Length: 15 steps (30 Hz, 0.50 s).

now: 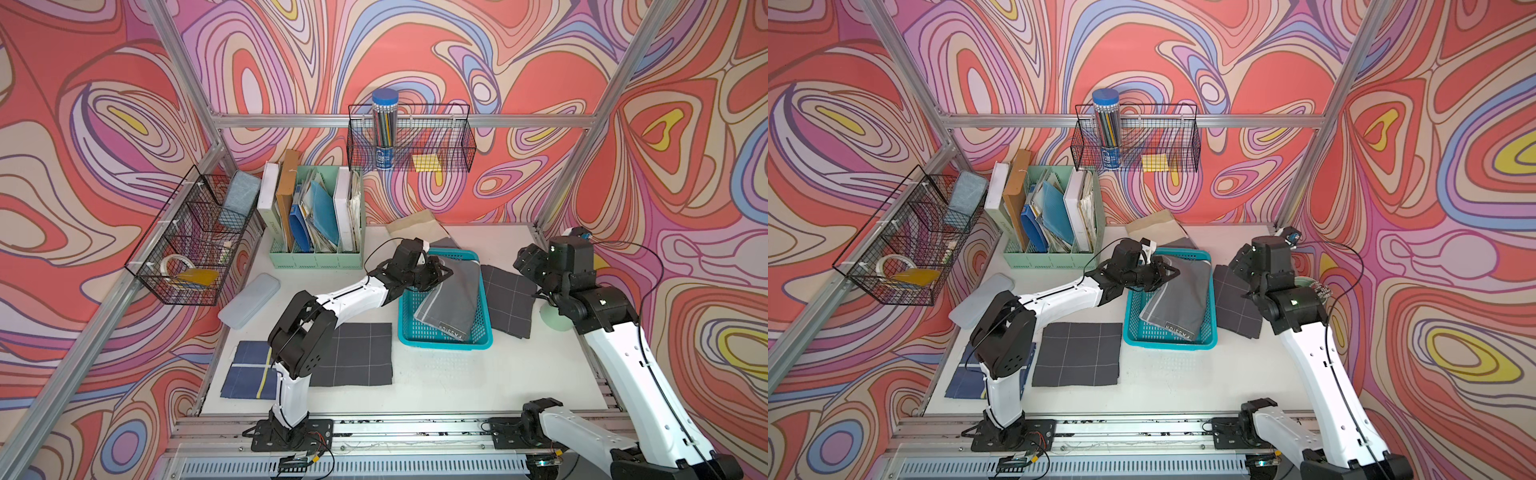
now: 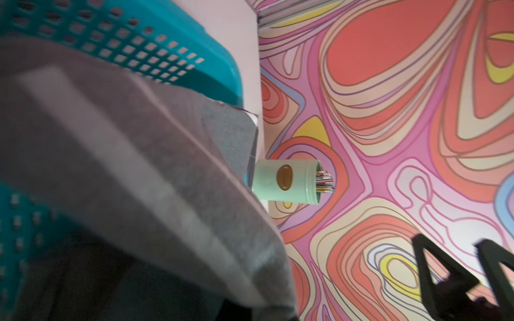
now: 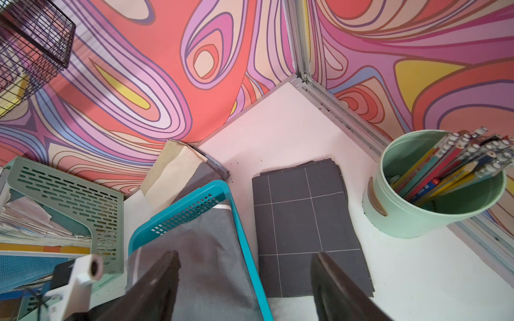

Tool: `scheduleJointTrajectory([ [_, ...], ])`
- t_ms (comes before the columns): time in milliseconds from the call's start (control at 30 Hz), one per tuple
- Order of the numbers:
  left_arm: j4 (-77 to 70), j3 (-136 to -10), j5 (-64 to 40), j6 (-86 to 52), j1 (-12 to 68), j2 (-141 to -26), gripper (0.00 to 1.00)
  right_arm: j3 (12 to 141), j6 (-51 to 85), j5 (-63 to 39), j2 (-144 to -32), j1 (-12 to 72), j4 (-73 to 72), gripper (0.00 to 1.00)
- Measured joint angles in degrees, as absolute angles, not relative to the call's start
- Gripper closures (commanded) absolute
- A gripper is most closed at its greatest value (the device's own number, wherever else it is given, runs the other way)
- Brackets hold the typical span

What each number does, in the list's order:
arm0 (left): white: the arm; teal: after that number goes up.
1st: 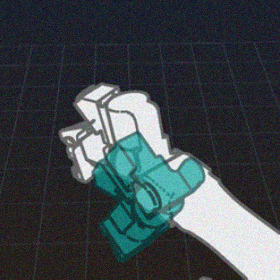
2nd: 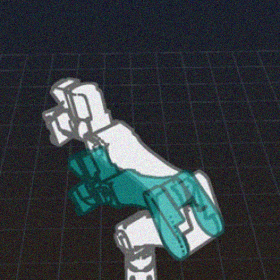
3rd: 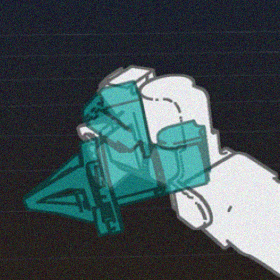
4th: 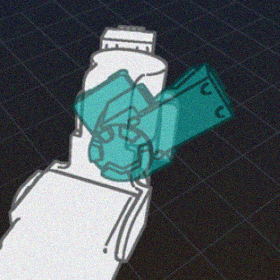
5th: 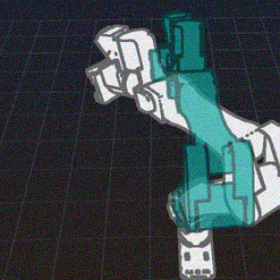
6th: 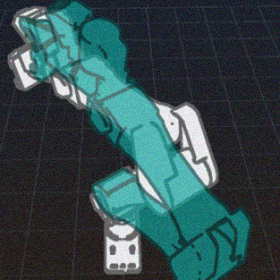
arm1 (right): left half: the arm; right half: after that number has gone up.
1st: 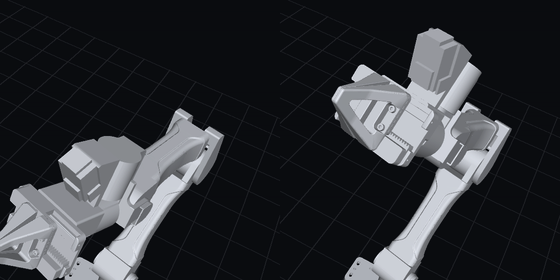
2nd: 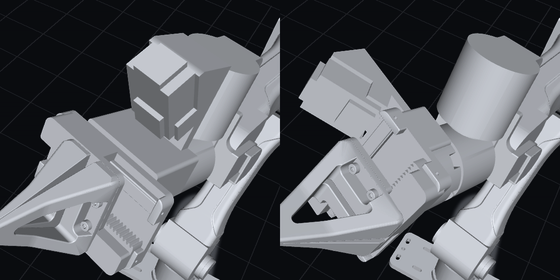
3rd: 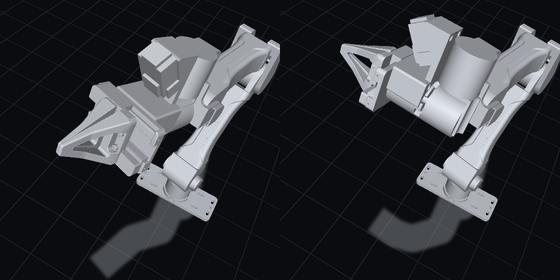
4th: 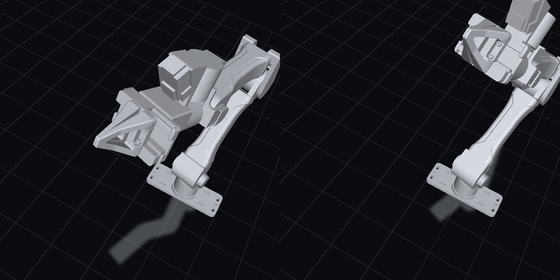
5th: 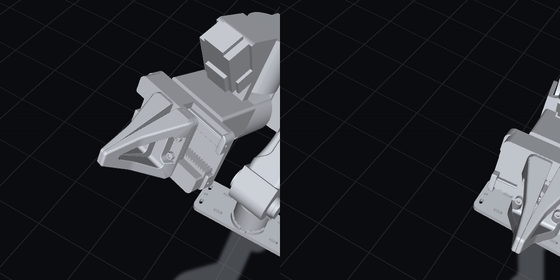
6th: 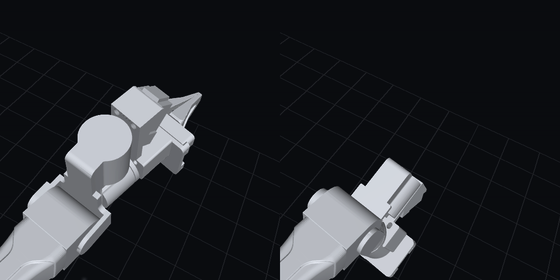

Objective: Put the folded pillowcase in the basket
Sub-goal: Place the pillowcase in the basket.

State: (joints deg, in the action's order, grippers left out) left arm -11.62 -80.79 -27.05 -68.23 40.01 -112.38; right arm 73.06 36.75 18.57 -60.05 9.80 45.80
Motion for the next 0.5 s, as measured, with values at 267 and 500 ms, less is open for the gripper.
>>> scheduleJointTrajectory([
  [267,1.17,-89.54,-24.36,-61.25,39.0,-113.86,0.86,73.06,37.19,16.16,-59.99,9.8,44.99,0.25],
  [500,9.1,-95.2,-24.49,-58.26,38.92,-119.55,0.85,73.03,37.58,14.44,-59.57,9.8,44.12,0.25],
])
